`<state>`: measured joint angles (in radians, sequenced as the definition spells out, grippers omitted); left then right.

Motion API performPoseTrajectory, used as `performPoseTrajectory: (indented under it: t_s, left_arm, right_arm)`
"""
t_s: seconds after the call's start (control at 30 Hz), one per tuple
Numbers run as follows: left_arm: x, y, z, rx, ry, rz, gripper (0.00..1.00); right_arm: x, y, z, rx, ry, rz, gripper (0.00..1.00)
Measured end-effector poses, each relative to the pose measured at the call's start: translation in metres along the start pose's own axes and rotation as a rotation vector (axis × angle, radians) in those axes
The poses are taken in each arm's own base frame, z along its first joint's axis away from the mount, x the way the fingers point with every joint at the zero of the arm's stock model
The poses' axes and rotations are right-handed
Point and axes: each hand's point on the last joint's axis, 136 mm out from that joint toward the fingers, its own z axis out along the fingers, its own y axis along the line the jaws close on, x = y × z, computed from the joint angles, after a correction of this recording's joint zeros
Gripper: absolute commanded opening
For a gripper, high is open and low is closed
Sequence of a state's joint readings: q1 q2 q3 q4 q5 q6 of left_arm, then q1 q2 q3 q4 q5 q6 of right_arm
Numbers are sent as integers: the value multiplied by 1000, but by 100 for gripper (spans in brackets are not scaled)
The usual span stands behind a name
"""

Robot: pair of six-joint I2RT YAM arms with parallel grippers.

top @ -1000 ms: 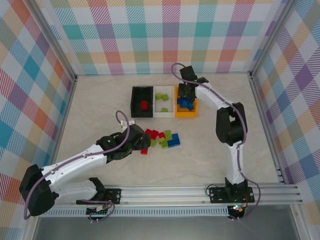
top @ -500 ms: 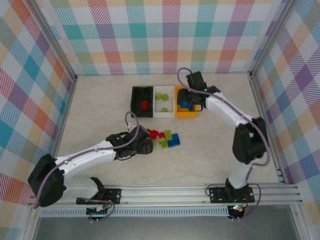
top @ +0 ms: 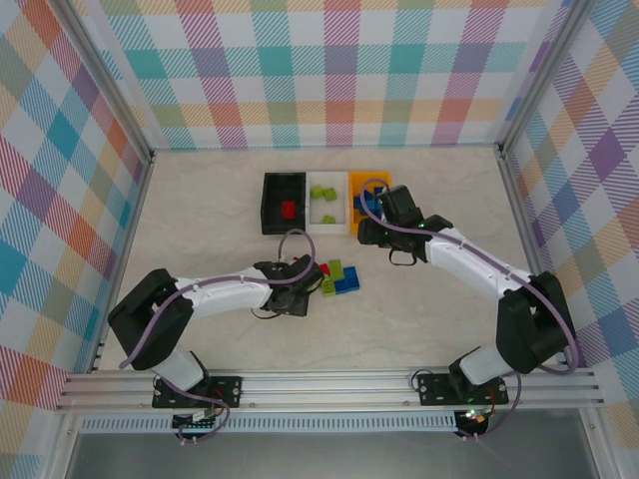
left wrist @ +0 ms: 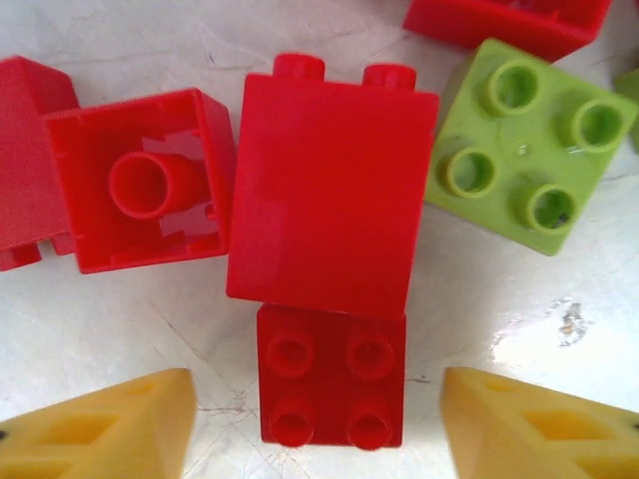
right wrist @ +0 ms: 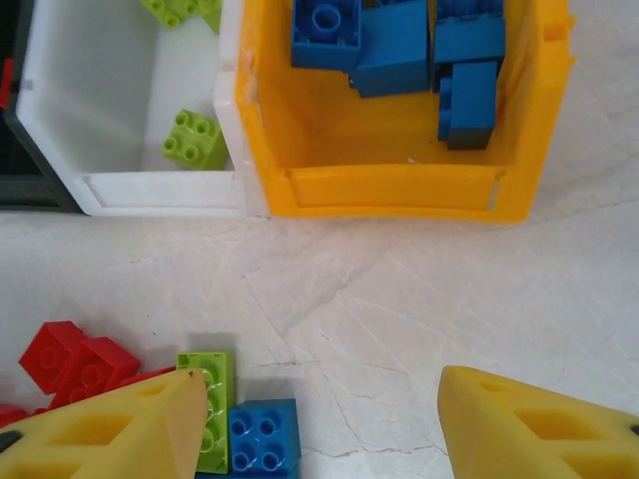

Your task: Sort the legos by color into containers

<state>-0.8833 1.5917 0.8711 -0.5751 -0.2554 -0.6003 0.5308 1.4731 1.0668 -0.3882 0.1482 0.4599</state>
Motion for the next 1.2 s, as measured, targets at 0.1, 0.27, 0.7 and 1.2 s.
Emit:
performPoseTrajectory:
  t_s: [0.1, 0.27, 0.7, 1.2]
  left_arm:
    - [1, 0, 6, -19, 13, 11, 53]
    - [-3, -4, 8, -22, 3, 20, 39]
    - [-24, 3, -50, 46, -131, -31, 32]
    - [-240, 46, -81, -99, -446, -311, 33]
  right_arm:
    - [-6, 3, -6, -15, -28, 2, 63]
    - [-7, 3, -7, -17, -32, 2, 62]
    - [-8, 3, -7, -17, -33, 5, 62]
    - [-7, 3, -4, -24, -45, 33, 62]
